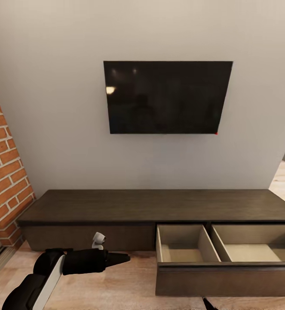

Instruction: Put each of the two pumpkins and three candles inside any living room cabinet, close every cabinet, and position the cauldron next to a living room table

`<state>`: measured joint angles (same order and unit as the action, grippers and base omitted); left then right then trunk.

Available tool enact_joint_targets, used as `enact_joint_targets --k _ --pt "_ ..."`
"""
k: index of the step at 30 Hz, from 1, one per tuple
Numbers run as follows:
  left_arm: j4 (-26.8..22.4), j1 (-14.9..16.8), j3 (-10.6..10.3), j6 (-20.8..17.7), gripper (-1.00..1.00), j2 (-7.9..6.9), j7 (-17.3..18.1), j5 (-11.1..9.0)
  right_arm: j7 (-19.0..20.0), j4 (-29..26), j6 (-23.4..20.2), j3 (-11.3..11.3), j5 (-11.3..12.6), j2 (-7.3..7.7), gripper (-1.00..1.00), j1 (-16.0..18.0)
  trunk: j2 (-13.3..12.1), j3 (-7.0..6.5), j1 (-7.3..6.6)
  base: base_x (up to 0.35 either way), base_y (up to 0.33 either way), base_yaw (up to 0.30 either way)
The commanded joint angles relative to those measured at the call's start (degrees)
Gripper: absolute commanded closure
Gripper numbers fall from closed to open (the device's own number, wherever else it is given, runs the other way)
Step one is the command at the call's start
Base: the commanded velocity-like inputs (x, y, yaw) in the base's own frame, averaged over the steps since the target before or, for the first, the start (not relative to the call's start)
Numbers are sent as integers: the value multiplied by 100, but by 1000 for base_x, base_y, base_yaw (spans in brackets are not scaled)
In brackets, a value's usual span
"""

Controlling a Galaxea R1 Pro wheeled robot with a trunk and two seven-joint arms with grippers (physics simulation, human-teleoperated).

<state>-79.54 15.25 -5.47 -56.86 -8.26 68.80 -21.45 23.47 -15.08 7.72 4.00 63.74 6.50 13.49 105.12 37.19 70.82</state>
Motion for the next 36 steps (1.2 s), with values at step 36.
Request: enact_joint_targets --k 36 --pt "21 6 -60 -27 -100 -2 -27 8 -2465 223 -377 712 -533 -386 -100 5 -1442 -641 -792 -157 0 0"
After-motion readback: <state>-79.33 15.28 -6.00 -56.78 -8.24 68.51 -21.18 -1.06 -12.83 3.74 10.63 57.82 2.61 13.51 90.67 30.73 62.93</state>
